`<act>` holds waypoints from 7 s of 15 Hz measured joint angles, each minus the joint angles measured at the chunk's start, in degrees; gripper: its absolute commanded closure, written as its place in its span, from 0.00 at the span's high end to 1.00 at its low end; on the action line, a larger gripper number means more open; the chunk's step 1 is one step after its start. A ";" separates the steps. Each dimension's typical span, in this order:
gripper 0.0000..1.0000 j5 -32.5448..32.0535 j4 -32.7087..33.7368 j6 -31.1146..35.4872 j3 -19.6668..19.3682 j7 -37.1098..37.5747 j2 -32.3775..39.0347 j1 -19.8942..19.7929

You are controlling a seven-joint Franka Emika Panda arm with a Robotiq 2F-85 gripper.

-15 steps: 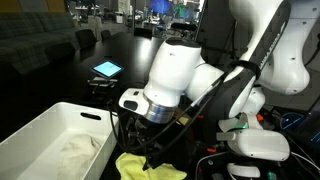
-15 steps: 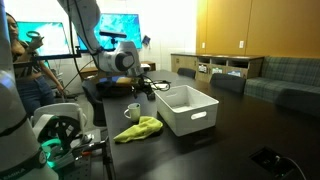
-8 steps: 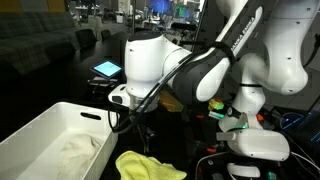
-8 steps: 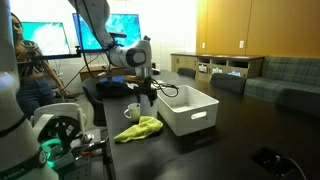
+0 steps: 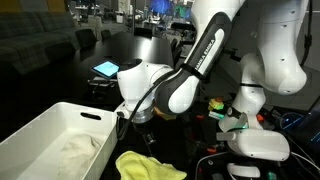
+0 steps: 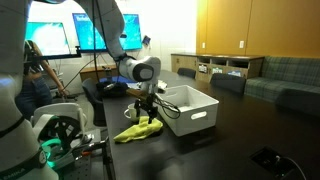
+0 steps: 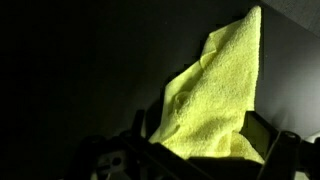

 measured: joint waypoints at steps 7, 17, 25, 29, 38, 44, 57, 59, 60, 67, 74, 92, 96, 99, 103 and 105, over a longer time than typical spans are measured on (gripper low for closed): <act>1.00 0.00 -3.17 0.10 0.59 0.00 2.85 -0.27; 1.00 0.69 -3.58 5.88 1.83 5.59 6.49 0.54; 1.00 1.30 -1.48 12.15 2.16 9.21 12.37 1.11; 0.84 1.30 -0.98 13.79 2.18 10.01 13.72 1.12; 0.14 1.15 -0.14 13.99 1.99 10.04 14.08 1.16; 0.11 0.27 -2.87 13.99 -0.40 9.60 11.81 0.96; 0.11 -25.73 -10.99 -21.94 -7.75 24.27 -22.28 1.88; 0.11 -27.49 -9.15 -26.19 -6.37 25.11 -25.86 1.37; 0.11 -27.55 -8.33 -27.05 -5.76 25.09 -27.29 1.01; 0.11 -27.53 -4.90 -26.46 -4.42 24.95 -33.12 -1.71; 0.11 -27.62 2.38 -26.46 -1.71 24.95 -31.69 -2.34; 0.11 -35.68 37.05 -27.72 -0.03 23.26 -2.20 2.04; 0.44 -35.68 43.31 -28.96 -1.38 22.50 3.68 5.24; 0.68 -35.68 47.63 -30.47 -2.55 21.64 7.18 7.13; 0.97 -35.68 51.37 -31.48 -3.96 20.18 10.01 7.92; 1.00 -35.50 51.36 -31.48 -4.84 19.71 10.23 7.76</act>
